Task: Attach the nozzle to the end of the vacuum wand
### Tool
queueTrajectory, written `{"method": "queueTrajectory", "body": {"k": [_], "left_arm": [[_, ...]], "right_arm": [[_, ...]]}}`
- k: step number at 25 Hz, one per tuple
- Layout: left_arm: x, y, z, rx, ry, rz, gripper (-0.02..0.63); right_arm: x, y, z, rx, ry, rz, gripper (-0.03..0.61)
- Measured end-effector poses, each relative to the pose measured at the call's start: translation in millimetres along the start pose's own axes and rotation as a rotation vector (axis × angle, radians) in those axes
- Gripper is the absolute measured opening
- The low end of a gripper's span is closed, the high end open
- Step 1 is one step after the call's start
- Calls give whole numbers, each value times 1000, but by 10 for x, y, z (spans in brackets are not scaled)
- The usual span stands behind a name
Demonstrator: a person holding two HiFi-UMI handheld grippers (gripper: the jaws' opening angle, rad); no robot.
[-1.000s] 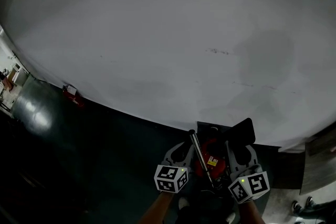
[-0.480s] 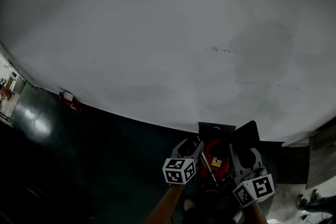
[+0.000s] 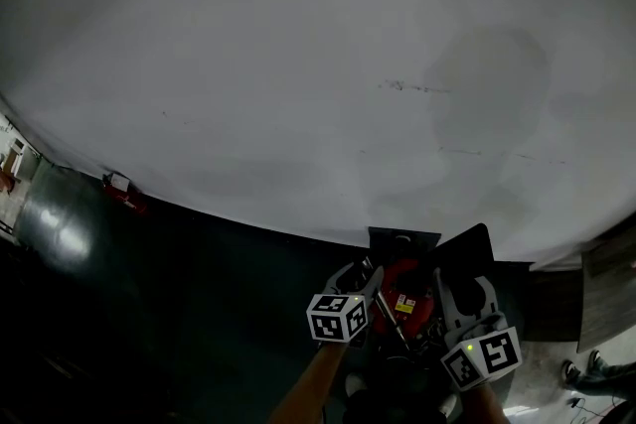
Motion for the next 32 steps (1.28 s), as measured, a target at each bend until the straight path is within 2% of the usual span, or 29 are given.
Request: {"method": "queueTrajectory", "body": {"k": [2,11,19,32], "left_arm": [[18,1,-27,14,0,1,157],[43,-3,-26,21,-9,6,152],[-30,34,-128,40,-12,20,150],[-123,196,-855,146,35,18,149]], "right_arm": [[-8,26,-10,-3,4,11,95],[-28,58,-55,-12,10,24,95],[-94,-103,-101,0,-3,-11,95],[-310,-466,-228,10,-43,-35,95]]}}
Point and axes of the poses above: the fingertips, and each gripper's own axes: x forward along the fingers, z to its left, y out of its underside, the point moved 7 cm from there along -x, backward along the fingers, and after that the axes turned 14 degrees about -x, right-handed, at the moved point
